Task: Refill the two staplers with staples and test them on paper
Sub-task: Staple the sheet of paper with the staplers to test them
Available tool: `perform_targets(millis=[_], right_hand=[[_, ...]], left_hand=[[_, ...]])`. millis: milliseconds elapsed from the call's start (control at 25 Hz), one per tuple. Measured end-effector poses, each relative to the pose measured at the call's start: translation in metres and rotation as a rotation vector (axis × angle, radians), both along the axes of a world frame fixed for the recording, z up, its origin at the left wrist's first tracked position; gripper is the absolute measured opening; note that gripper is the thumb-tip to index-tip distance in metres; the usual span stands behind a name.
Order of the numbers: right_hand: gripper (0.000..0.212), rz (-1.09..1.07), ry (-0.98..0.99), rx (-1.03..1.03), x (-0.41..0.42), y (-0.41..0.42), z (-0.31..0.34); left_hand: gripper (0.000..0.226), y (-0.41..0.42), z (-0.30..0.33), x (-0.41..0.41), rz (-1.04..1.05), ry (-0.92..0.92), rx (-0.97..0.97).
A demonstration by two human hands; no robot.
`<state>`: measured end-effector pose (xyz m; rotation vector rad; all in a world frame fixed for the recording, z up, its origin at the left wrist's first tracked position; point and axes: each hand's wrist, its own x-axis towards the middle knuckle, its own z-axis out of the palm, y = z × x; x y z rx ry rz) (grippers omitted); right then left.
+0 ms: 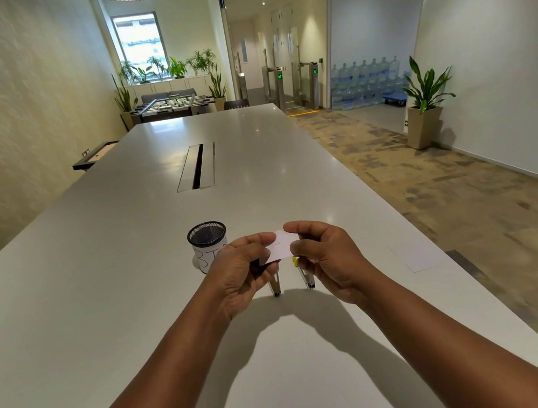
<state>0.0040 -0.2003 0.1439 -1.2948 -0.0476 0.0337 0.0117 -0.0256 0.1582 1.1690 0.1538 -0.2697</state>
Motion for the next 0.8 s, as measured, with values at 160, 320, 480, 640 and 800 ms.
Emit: perform_targets(millis=[160, 320, 480, 640, 800], right_hand=[[0.031, 0.008, 0.002, 0.025, 0.000, -0.001, -0.003], [0.028, 0.004, 0.005, 0.003, 0.000, -0.001, -0.004], [0.028, 0.012, 0.003, -0.025, -0.001, -0.001, -0.004], [0.029, 0.035, -0.002, -0.031, -0.002, -0.001, -0.004], [0.029, 0.043, -0.013, -0.036, -0.004, 0.000, -0.004]], left_hand=[[0.031, 0.002, -0.002, 0.000, -0.050, -0.010, -0.015], [0.026, 0.000, -0.003, 0.000, -0.046, -0.011, 0.001], [0.022, -0.005, -0.004, 0.000, 0.006, -0.007, 0.045], [0.018, -0.008, -0.007, 0.000, 0.058, 0.023, 0.053], [0.022, -0.010, -0.010, 0.002, 0.135, 0.064, 0.024]])
